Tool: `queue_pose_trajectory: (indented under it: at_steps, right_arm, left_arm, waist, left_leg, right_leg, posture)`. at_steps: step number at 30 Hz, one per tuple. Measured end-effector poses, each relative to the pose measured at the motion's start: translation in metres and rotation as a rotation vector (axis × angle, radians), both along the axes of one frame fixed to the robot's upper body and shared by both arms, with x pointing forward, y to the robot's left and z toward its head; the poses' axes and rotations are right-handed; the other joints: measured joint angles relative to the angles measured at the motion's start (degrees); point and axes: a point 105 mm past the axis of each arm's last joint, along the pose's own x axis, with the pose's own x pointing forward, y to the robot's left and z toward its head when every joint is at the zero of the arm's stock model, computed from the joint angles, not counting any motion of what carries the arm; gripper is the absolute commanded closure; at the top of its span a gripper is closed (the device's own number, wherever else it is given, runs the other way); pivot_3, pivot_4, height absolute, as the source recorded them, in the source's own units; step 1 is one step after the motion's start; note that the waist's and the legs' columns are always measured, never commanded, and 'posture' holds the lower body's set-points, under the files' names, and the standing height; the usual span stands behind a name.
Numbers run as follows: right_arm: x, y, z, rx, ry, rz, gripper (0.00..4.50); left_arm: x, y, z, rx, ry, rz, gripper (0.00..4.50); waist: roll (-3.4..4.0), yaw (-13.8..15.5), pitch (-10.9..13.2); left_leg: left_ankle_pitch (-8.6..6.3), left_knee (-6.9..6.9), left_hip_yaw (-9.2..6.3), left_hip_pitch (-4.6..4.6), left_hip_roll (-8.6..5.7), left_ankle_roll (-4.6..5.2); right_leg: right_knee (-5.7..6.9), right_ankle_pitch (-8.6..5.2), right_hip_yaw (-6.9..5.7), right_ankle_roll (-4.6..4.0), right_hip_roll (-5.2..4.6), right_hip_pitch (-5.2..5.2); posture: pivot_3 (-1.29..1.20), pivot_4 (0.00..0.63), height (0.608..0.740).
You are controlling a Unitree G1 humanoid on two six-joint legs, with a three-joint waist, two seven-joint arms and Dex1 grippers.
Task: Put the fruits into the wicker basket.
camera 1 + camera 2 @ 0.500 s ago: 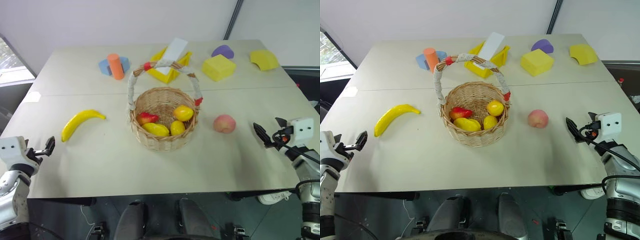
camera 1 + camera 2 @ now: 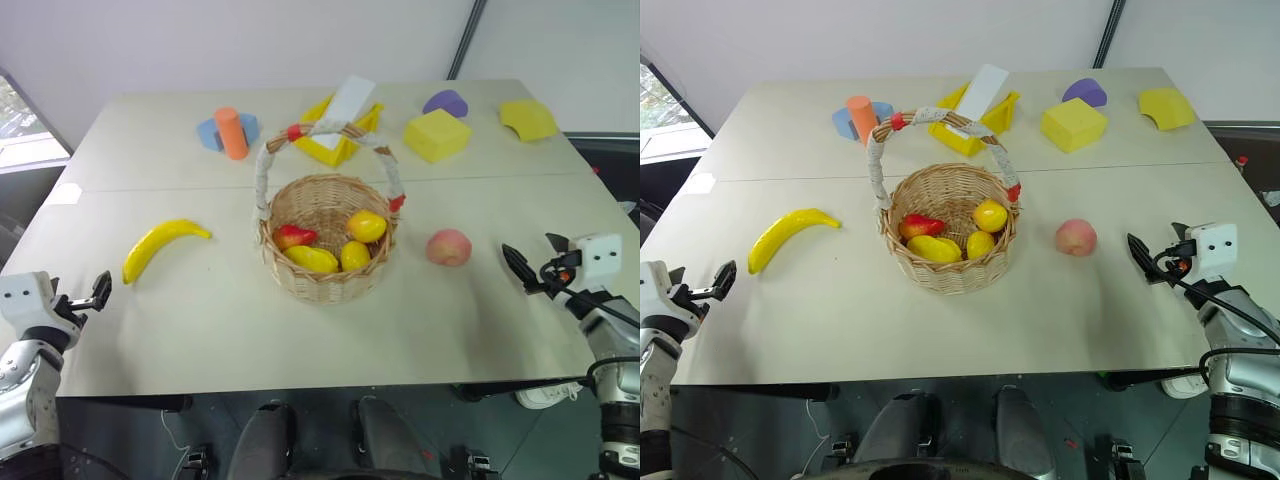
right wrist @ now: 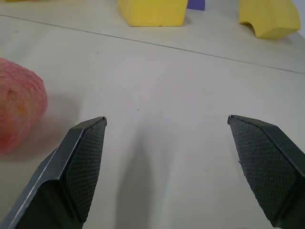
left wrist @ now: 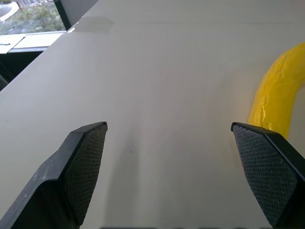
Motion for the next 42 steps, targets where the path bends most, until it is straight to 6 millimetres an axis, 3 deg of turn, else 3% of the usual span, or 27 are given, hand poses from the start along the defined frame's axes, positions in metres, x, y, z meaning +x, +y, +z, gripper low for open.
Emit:
queue_pose_trajectory:
  at_steps: [3,10,13,16,20,24,28,34,37,42]
  right_arm:
    - [0.003,0.006,0.005,-0.005,-0.012,0.018,0.23]
    - [0.001,0.027,0.038,-0.047,-0.091,0.103,0.23]
    - [-0.012,0.04,0.044,-0.075,-0.061,0.173,0.23]
    - [-0.024,0.063,0.052,-0.097,-0.036,0.289,0.23]
    - [-0.037,0.094,0.067,-0.079,-0.022,0.44,0.23]
    - [-0.056,0.14,0.09,-0.073,-0.027,0.659,0.23]
    - [-0.07,0.184,0.098,-0.063,-0.037,0.856,0.23]
    - [-0.072,0.214,0.098,-0.002,-0.055,0.966,0.23]
    - [-0.073,0.222,0.094,0.014,-0.051,0.991,0.0]
    - [-0.071,0.224,0.096,0.008,-0.076,0.995,0.0]
  left_arm:
    - [0.011,-0.013,0.019,0.006,-0.043,-0.064,0.0]
    - [0.045,-0.064,0.055,0.06,-0.036,-0.326,0.0]
    - [0.06,-0.071,0.06,0.127,0.044,-0.369,0.0]
    - [0.073,-0.063,0.063,0.194,0.136,-0.359,0.0]
    - [0.081,-0.062,0.047,0.178,0.231,-0.369,0.0]
    - [0.082,-0.063,0.025,0.165,0.345,-0.383,0.0]
    - [0.083,-0.061,0.019,0.165,0.387,-0.369,0.0]
    - [0.084,-0.063,0.016,0.149,0.41,-0.355,0.0]
    - [0.084,-0.063,0.014,0.14,0.421,-0.35,0.89]
    - [0.083,-0.065,0.011,0.137,0.419,-0.342,3.48]
  waist:
    - [0.0,0.1,0.0]
    - [0.0,0.0,0.0]
    - [0.0,0.0,0.0]
    - [0.01,-0.2,0.0]
    - [0.0,-0.3,0.0]
    - [-0.11,-0.1,0.0]
    - [-0.19,0.0,0.0]
    - [-0.24,0.2,0.0]
    - [-0.24,0.2,0.0]
    - [-0.25,0.1,0.0]
  left_leg:
    - [0.0,0.0,0.0,-0.01,-0.01,0.0]
    - [0.0,0.0,-0.02,-0.02,-0.01,0.0]
    - [0.0,0.0,-0.06,-0.03,-0.01,0.0]
    - [0.0,-0.01,-0.04,-0.02,-0.01,0.0]
    - [0.0,0.0,-0.03,-0.01,0.0,0.0]
    - [0.0,0.0,-0.09,-0.04,0.01,0.0]
    - [0.0,0.01,-0.12,-0.08,0.01,0.0]
    - [0.0,0.01,-0.14,-0.14,0.0,0.0]
    - [0.0,0.01,-0.13,-0.16,0.0,0.0]
    - [0.0,0.01,-0.14,-0.15,0.0,0.0]
  right_leg:
    - [0.0,0.0,0.0,0.0,-0.01,0.0]
    - [0.0,0.0,-0.02,0.0,0.02,-0.02]
    - [0.03,0.0,-0.04,0.0,0.06,-0.03]
    - [0.03,0.0,-0.03,0.01,0.1,-0.02]
    - [0.04,0.0,-0.02,0.01,0.09,-0.03]
    - [0.02,0.0,-0.06,0.01,0.08,-0.03]
    - [0.0,0.0,-0.09,0.01,0.05,-0.04]
    - [-0.02,0.0,-0.11,0.01,0.0,-0.09]
    - [-0.01,0.0,-0.1,0.01,-0.01,-0.11]
    - [-0.01,0.0,-0.1,0.01,-0.01,-0.13]
  posture:
    - [0.0,0.15,0.74]
    - [0.0,0.15,0.74]
    - [0.0,0.15,0.74]
    - [0.0,0.15,0.74]
    - [0.0,0.15,0.74]
    - [0.0,0.15,0.74]
    - [0.0,0.15,0.74]
    - [0.0,0.15,0.74]
    - [0.0,0.15,0.74]
    - [0.0,0.15,0.74]
